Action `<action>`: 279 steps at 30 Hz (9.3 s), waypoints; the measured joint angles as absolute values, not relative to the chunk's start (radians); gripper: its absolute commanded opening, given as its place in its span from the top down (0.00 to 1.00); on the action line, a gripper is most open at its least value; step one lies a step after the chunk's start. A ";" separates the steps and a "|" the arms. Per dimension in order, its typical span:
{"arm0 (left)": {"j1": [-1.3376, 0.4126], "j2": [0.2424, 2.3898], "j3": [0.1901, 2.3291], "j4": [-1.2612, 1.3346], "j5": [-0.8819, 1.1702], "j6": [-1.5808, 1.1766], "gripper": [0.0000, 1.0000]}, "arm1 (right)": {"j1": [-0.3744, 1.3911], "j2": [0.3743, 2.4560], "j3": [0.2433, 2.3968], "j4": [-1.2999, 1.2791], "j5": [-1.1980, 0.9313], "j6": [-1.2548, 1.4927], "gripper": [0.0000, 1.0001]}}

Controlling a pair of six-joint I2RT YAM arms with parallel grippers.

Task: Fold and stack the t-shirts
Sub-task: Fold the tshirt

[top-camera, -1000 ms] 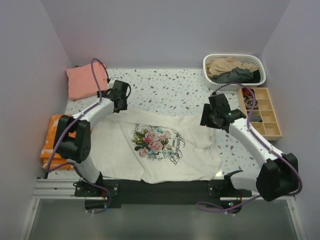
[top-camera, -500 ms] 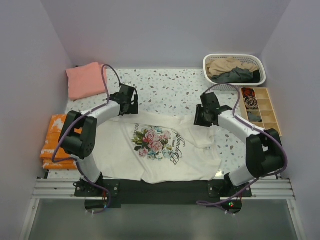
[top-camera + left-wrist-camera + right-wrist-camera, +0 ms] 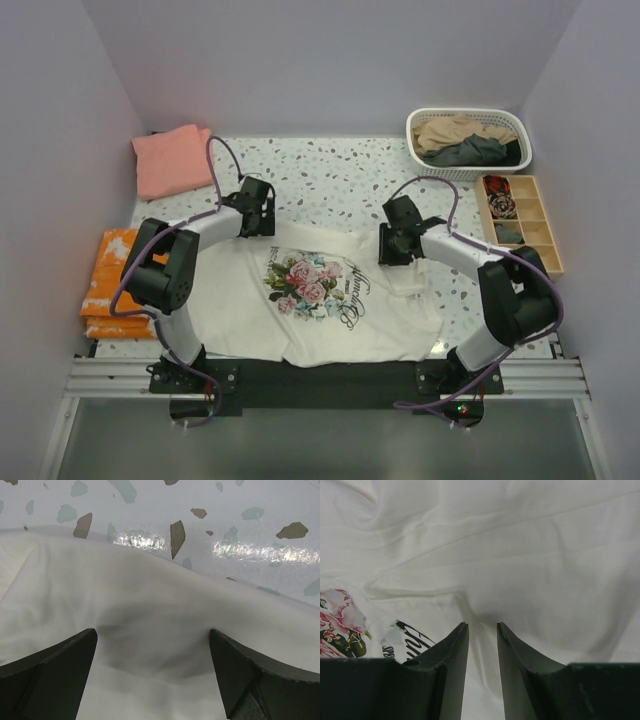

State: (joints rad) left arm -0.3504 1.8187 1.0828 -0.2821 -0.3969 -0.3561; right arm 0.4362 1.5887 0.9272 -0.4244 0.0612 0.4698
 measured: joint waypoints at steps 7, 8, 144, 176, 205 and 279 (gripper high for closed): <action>-0.350 1.822 1.083 -0.274 -0.398 -0.356 0.00 | 0.480 1.598 0.912 -0.426 0.054 0.467 0.71; -0.350 1.822 1.083 -0.273 -0.398 -0.356 0.00 | 0.490 1.598 0.909 -0.428 0.050 0.466 0.70; -0.120 1.846 0.997 0.104 -0.283 -0.582 0.00 | 0.200 2.159 1.601 -0.450 0.217 0.372 0.58; -0.112 1.897 1.111 0.125 -0.309 -0.553 0.35 | 0.195 2.159 1.601 -0.450 0.197 0.354 0.58; -0.098 1.953 1.202 0.035 -0.338 -0.477 0.91 | 0.195 2.159 1.601 -0.451 0.195 0.350 0.59; -0.291 1.105 0.466 -0.356 -0.160 -0.670 0.00 | 0.329 1.082 0.505 -0.619 0.166 0.876 0.39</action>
